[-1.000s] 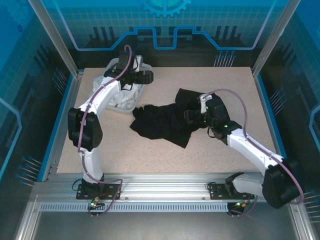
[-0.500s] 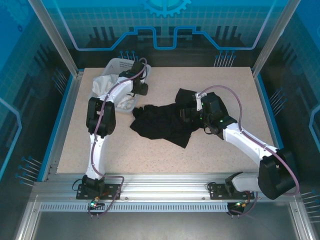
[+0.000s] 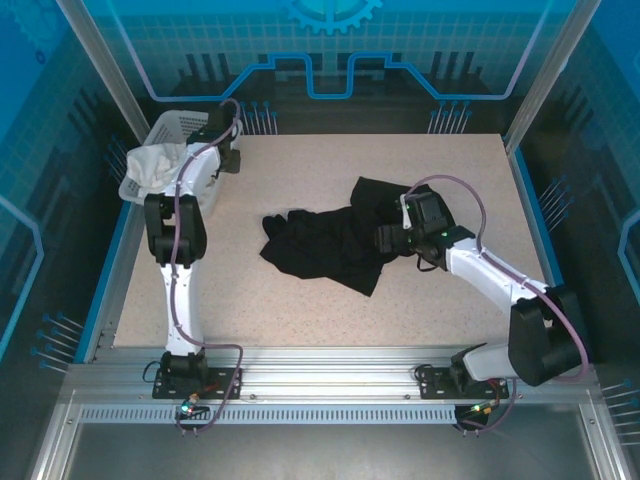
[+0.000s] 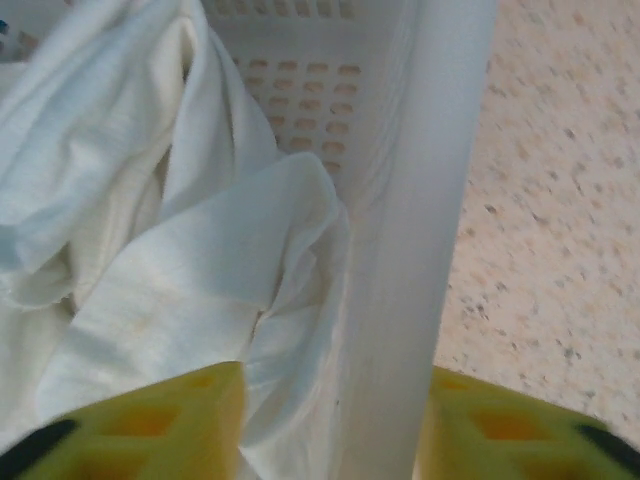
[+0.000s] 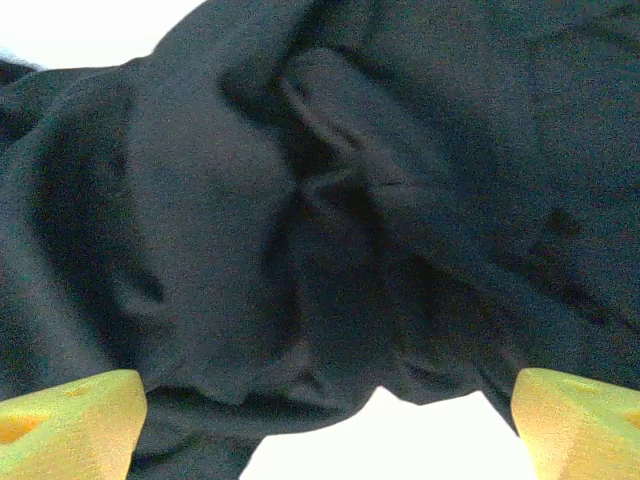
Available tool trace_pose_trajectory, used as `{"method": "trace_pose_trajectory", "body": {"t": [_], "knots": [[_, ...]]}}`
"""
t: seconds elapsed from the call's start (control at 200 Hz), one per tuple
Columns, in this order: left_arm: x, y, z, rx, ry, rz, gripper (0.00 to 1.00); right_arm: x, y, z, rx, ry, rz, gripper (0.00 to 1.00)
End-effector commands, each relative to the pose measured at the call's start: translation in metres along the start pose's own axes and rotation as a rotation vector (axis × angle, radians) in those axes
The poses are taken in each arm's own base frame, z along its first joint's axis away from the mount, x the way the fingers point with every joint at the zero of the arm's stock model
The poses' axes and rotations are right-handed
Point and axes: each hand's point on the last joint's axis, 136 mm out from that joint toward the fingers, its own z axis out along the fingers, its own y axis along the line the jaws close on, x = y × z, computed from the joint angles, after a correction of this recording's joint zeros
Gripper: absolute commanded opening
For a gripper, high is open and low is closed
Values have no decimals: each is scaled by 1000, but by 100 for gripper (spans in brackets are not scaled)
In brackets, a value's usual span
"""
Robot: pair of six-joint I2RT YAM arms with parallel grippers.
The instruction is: Fold the inside-out t-shirt
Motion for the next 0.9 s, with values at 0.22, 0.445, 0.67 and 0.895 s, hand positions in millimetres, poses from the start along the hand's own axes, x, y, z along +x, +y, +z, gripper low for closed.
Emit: {"method": "trace_pose_trajectory", "body": {"t": [0.22,0.445,0.67,0.895], "knots": [[16,-122,-150,525,-173,-163,67,-4,-38,38,69,128,114,81],[125,-204,-136,710,46,-170,66,-3,-50,65,34,191,179,71],[139,-224,-99,678,140,-108,21,-26,-53,55,39,135,148,21],[73,-199,-150,724,-47,-168,0,-93,-44,-32,-6,-158,79,0]]}}
